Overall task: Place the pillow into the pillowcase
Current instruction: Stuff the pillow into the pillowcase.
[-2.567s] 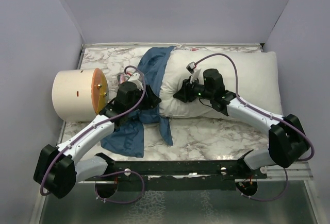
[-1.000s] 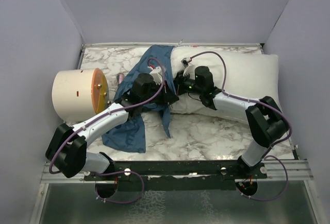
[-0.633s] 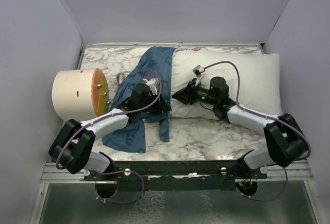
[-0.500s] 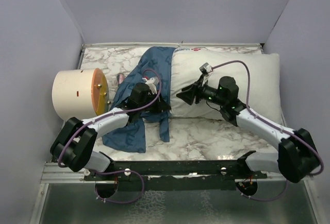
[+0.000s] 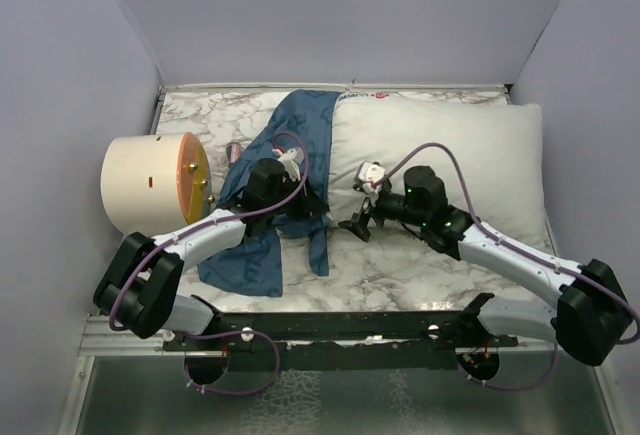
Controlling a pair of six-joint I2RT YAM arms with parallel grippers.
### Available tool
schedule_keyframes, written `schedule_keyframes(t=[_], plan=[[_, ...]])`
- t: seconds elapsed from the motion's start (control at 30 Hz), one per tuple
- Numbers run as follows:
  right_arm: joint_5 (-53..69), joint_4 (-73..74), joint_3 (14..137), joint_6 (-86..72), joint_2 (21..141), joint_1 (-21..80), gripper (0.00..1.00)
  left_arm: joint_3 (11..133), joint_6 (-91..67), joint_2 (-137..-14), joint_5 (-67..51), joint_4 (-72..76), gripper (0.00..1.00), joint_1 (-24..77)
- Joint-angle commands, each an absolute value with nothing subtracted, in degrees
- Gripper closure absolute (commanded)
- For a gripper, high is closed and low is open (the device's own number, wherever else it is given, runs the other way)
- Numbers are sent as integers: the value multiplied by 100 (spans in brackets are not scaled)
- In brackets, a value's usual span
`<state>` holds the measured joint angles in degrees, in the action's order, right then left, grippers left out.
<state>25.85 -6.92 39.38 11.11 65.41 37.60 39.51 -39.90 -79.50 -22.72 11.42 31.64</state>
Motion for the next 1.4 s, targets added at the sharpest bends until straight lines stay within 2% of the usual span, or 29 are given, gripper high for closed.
schedule_keyframes(t=[0.0, 0.17, 0.23, 0.27, 0.3, 0.4, 0.43, 0.53, 0.6, 0.73, 0.97, 1.37], plan=[[669, -311, 4047, 2670, 7169, 4349, 0, 4004, -3795, -7749, -2395, 894, 100, 3117], [-968, -253, 4484, 2805, 8383, 4507, 0, 3911, -3818, -7639, -2479, 945, 100, 3097], [-1409, -274, 4683, 2586, 8871, 4525, 5, 3902, -3826, -7560, -2516, 936, 100, 3092], [-1537, -285, 4776, 2467, 9081, 4526, 10, 3911, -3820, -7509, -2524, 915, 100, 3087], [-1632, -354, 4835, 2336, 9229, 4534, 19, 3918, -3821, -7457, -2524, 887, 100, 3086], [-1683, -881, 4793, 1936, 9352, 4534, 57, 3946, -3809, -7215, -2546, 784, 100, 3076], [-1620, -1119, 4745, 1763, 9332, 4535, 66, 3946, -3805, -7133, -2565, 756, 100, 3076], [-1017, -1707, 4681, 1182, 9141, 4531, 90, 3933, -3840, -6903, -2639, 737, 100, 3081], [-373, -2243, 4704, 660, 8991, 4535, 98, 3933, -3904, -6806, -2703, 771, 100, 3082], [312, -3048, 5022, -316, 8916, 4535, 99, 3946, -4010, -6728, -2761, 877, 100, 3088], [352, -3896, 5520, -1299, 8938, 4457, 99, 3735, -3980, -6706, -2706, 936, 100, 3098], [1414, -5279, 4075, -2837, 9832, 4399, 99, 4192, -4192, -7257, -2901, 1411, 100, 3454]])
